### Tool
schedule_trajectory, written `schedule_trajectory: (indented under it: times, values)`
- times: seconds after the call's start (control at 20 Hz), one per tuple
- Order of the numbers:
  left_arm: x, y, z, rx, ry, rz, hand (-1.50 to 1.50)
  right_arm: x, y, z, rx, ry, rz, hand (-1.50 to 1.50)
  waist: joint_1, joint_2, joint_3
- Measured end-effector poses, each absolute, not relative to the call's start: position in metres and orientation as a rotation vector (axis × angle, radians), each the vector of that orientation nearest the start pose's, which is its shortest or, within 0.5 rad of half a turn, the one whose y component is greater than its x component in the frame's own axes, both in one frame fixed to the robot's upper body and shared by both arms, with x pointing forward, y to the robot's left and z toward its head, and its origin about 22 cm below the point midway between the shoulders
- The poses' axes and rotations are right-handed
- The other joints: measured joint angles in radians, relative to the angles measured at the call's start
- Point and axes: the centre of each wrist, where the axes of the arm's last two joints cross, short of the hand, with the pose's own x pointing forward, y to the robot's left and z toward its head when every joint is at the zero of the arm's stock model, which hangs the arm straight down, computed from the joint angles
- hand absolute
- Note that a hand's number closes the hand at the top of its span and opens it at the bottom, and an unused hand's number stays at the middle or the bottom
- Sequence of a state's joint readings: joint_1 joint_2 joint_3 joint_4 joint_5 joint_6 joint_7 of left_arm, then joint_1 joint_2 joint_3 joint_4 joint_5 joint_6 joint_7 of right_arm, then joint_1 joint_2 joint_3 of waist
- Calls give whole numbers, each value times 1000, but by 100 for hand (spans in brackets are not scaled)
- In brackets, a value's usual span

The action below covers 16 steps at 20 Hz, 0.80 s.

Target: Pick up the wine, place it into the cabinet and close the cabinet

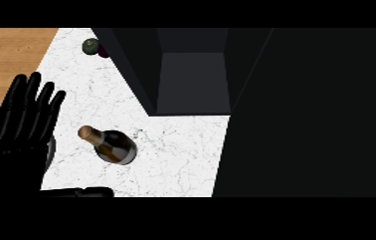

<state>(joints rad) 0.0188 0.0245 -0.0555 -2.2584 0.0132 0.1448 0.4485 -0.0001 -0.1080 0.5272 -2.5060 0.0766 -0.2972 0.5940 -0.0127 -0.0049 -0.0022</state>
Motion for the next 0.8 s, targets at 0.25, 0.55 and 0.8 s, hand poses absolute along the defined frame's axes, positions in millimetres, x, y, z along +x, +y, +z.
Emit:
schedule_trajectory:
  times: [0.25, 0.55, 0.8]
  values:
    - [198, 231, 125, 25, -1782, 113, -150, 125, -161, 194, 309, -1838, 127, -150, -2, 0, 0]
    - [195, 236, 89, 55, -1756, 134, -150, 123, -156, 196, 322, -1829, 129, -150, -1, -1, 0]
    - [193, 251, 63, 97, -1742, 146, -150, 123, -156, 197, 304, -1828, 134, -150, -1, -2, 0]
